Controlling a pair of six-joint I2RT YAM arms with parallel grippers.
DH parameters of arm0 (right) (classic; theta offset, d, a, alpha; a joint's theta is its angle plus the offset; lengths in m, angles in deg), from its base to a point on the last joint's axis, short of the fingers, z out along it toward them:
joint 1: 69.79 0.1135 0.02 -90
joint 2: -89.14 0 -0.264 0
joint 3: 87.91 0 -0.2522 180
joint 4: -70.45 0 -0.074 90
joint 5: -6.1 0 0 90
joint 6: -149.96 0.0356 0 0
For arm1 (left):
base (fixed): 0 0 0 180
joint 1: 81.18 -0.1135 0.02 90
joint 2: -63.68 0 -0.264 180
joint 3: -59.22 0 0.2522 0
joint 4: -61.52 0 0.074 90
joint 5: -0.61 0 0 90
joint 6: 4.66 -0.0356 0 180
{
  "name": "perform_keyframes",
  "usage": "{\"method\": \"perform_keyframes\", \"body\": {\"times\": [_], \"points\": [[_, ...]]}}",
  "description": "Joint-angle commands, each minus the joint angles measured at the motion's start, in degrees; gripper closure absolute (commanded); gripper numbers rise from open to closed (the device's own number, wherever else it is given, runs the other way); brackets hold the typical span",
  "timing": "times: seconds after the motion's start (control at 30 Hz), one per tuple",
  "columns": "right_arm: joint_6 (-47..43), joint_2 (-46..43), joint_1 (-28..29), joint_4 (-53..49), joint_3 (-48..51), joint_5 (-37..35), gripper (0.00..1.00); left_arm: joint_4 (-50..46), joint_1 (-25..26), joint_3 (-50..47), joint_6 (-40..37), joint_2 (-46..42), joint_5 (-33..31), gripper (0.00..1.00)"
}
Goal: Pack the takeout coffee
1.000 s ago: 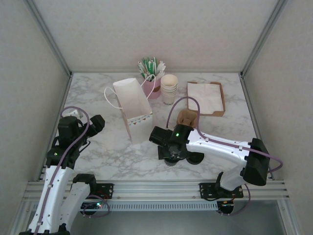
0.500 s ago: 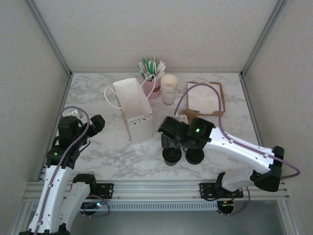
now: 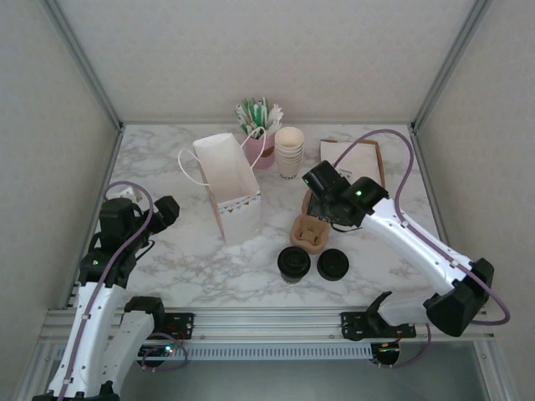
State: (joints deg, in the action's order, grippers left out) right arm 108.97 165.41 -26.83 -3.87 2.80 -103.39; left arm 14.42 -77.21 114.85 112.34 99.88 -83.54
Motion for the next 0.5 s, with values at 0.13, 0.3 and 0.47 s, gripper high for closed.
{"method": "perform_keyframes", "body": {"times": [0.13,0.3,0.47], "points": [[-5.71,7.18,-4.91,8.48,2.31,6.07,0.48,-1.29,0.27,1.20,-0.72,-0.37,-0.57,0.11],[-5.78,11.43,-6.32,10.16,2.27,6.47,0.48,-1.41,0.25,1.21,-0.72,-0.44,-0.54,0.11],[-5.74,14.42,-7.17,11.42,3.49,7.16,0.48,-1.38,0.25,1.27,-0.72,-0.35,-0.56,0.11]]}}
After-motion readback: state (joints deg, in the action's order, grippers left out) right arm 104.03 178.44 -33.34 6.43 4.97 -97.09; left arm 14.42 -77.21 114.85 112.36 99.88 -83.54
